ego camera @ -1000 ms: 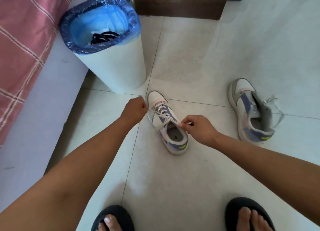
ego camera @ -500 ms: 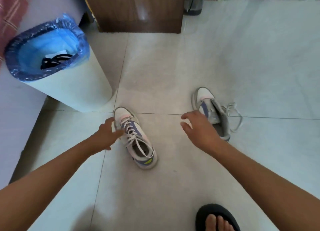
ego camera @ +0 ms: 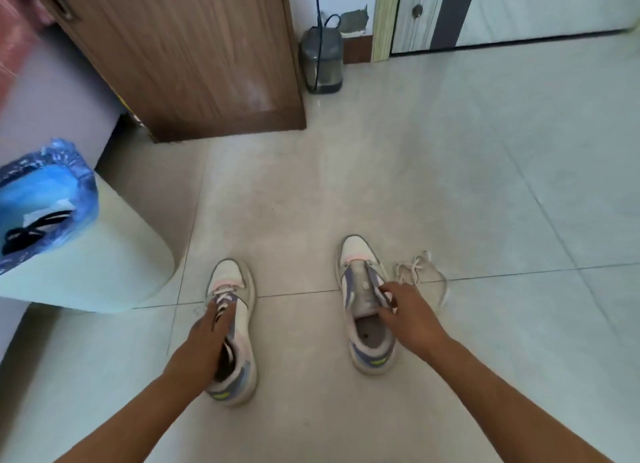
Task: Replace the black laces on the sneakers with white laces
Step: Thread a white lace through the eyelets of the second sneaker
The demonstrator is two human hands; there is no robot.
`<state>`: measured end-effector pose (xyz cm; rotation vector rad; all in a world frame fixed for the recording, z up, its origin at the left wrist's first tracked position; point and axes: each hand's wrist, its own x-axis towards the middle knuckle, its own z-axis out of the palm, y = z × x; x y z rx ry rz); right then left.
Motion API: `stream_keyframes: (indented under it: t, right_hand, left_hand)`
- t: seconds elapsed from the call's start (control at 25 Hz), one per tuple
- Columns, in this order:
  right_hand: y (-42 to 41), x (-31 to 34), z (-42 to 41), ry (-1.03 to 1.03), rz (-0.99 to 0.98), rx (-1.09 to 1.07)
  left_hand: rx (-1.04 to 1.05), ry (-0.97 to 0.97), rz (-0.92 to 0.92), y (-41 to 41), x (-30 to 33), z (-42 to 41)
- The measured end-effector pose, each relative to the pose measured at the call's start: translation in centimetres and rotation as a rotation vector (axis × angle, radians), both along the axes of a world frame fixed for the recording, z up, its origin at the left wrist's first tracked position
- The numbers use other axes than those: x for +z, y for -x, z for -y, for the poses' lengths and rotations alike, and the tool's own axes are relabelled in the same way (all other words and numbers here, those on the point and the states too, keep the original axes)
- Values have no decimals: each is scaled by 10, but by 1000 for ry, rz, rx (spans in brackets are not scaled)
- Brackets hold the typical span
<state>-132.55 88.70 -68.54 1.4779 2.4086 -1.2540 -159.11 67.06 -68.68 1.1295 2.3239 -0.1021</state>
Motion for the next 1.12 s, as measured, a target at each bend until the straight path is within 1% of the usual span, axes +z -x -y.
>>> stream_keyframes:
  t: [0.04,0.08,0.12,0.16,0.2,0.24,0.28,0.32,0.36,0.4,0.44,0.52,0.56,0.6,0.64,0.68,0.72,0.76,0.8,0.84,0.88,0.92,1.0,1.04,1.12]
  right_hand:
    - [0,-1,13,59,-58,20]
    - [0,-1,24,118,-128,28]
    - [-2,-5,26,148,-198,4]
    - [-6,-13,18,139,-256,-66]
    - [-12,-23,1,70,-278,-151]
    - [-19,-32,-20,-53,-250,-204]
    - [-22,-41,-40,-203,-184,-194]
    - [-23,-50,-57,-344,-97,-133]
    - [-21,-55,-70,-414,9,-47]
    - [-18,-62,-82,-450,94,47]
    - [-13,-61,-92,-447,206,121]
    - [-3,-54,-107,-466,398,223]
    - [2,-51,-112,-473,435,230]
    - [5,-49,-116,-470,403,184]
    - [7,-47,-119,-457,317,95]
    - [9,-43,-117,-404,190,-9]
    - [12,-35,-114,-304,35,-89]
    - [14,-25,-110,-179,-123,-137]
    - [14,-11,-106,-80,-226,-129]
    - [17,8,-99,-28,-252,-61]
    - [19,29,-90,-7,-233,52]
    - [23,46,-83,-10,-213,175]
    - [31,73,-68,-48,-194,343]
    - [34,86,-63,-36,-209,357]
    - [37,101,-59,40,-298,265]
  left_hand:
    - [13,22,-50,4,2,-10]
    - [72,13,-53,5,5,-21]
    - [69,76,-71,1,11,-36]
    - [27,159,-125,-9,21,-54]
    - [-21,183,-168,-21,28,-73]
    - [-79,158,-158,-36,34,-90]
    - [-160,132,-89,-54,38,-105]
    - [-195,100,19,-74,40,-117]
    - [-205,87,139,-92,40,-126]
    - [-201,98,211,-107,35,-132]
    - [-207,140,209,-117,30,-135]
    - [-244,235,107,-126,24,-139]
    - [-236,257,83,-126,22,-140]
    - [-225,261,102,-126,20,-141]
    - [-186,243,166,-126,22,-143]
    - [-120,191,247,-123,21,-144]
    - [-41,89,325,-119,24,-143]
    - [23,-46,365,-112,29,-143]
    - [42,-190,347,-104,35,-144]
    - [23,-326,302,-97,42,-146]
    - [-13,-436,295,-91,50,-150]
    - [-74,-497,332,-90,60,-156]
    - [-166,-467,464,-93,76,-169]
    - [-169,-446,533,-95,85,-175]
    - [-87,-442,666,-92,101,-183]
